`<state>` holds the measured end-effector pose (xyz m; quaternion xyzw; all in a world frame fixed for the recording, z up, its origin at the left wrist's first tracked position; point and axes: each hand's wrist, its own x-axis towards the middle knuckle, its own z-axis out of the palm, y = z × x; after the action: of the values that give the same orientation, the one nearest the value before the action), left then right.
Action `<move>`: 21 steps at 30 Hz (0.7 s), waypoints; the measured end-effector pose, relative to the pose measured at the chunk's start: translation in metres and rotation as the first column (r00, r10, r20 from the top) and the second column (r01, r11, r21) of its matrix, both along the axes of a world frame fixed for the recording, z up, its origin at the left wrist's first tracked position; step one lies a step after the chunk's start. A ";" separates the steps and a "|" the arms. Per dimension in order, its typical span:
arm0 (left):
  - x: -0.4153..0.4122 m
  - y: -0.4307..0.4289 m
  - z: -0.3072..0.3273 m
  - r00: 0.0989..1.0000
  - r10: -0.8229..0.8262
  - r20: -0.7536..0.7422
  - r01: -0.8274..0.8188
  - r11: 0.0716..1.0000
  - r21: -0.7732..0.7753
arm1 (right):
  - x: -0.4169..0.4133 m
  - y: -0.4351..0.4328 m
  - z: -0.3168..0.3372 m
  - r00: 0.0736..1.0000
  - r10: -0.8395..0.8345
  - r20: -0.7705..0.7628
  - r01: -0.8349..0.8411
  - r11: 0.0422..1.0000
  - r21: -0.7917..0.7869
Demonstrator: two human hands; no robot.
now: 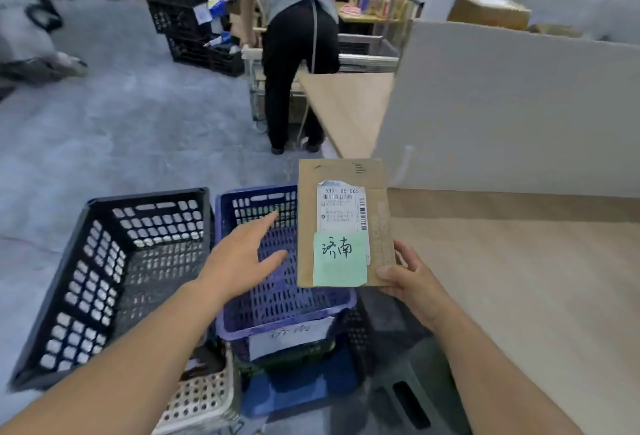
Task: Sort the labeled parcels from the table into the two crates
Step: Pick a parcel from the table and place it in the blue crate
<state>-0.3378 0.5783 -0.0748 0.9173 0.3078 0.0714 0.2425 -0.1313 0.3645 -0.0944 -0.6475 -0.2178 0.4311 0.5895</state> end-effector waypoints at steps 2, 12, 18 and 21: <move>-0.010 0.023 -0.007 0.999 0.006 -0.048 -0.006 1.000 0.010 | -0.007 0.026 -0.012 1.000 0.031 0.000 -0.031 0.999 -0.035; -0.020 0.110 -0.059 0.985 0.021 -0.172 -0.017 1.000 0.025 | -0.006 0.123 -0.071 0.992 0.106 -0.075 -0.118 0.977 -0.179; -0.012 0.156 -0.116 0.961 0.070 -0.266 -0.057 0.997 0.054 | 0.020 0.182 -0.135 0.981 0.153 -0.117 -0.177 0.955 -0.239; -0.003 0.178 -0.151 0.945 0.090 -0.314 -0.069 0.995 0.077 | 0.032 0.212 -0.180 0.976 0.151 -0.160 -0.190 0.945 -0.268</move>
<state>-0.3412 0.7561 -0.2258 0.9112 0.3768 -0.0569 0.1568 -0.0993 0.5767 -0.2743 -0.6722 -0.1686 0.5505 0.4654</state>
